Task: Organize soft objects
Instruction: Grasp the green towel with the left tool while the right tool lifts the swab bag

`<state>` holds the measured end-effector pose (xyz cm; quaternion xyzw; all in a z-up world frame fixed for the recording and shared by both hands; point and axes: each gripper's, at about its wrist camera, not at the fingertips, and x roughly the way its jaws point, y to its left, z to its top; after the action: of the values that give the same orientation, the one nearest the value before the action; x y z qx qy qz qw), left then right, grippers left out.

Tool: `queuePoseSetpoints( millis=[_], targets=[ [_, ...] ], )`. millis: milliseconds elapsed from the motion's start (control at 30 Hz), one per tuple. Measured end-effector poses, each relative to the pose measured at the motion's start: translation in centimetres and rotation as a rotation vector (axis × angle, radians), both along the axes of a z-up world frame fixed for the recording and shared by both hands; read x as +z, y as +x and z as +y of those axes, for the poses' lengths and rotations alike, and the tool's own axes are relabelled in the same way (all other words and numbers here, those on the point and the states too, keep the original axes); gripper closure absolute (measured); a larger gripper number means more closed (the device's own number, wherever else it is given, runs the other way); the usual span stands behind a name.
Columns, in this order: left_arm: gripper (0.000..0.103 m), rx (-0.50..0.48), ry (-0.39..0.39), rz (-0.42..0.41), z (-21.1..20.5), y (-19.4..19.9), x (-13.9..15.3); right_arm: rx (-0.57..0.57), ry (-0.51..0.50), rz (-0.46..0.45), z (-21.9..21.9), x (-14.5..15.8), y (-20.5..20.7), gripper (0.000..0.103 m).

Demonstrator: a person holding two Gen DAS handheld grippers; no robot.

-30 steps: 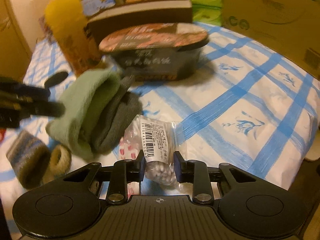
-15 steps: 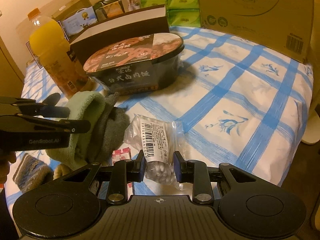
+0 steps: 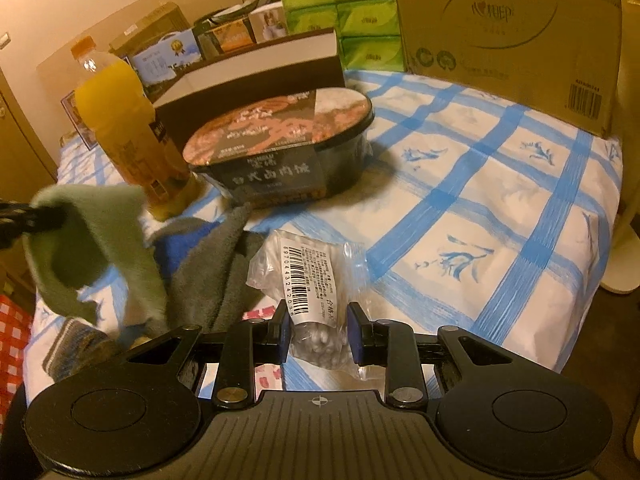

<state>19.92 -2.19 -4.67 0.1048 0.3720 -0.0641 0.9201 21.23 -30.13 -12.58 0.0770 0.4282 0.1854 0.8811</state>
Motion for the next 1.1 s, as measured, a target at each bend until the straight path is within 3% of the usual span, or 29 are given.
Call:
queuePoseSetpoints(
  millis=[233, 433, 700, 1100],
  targets=[
    [0.094, 0.004, -0.048, -0.095, 1.2, -1.3, 5.0, 0.014, 0.028, -0.011, -0.5, 1.9, 0.5, 0.074],
    [0.094, -0.023, -0.112, -0.125, -0.7, -0.2, 6.7, 0.030, 0.050, -0.042, -1.5, 4.4, 2.2, 0.074],
    [0.094, 0.009, -0.171, -0.153, -4.1, 5.0, 7.9, 0.050, 0.074, -0.106, -3.1, 7.9, 6.9, 0.074],
    [0.093, 0.149, -0.120, -0.239, -6.6, 16.1, 10.8, 0.106, 0.153, -0.194, -1.4, 11.4, 18.0, 0.074]
  ],
)
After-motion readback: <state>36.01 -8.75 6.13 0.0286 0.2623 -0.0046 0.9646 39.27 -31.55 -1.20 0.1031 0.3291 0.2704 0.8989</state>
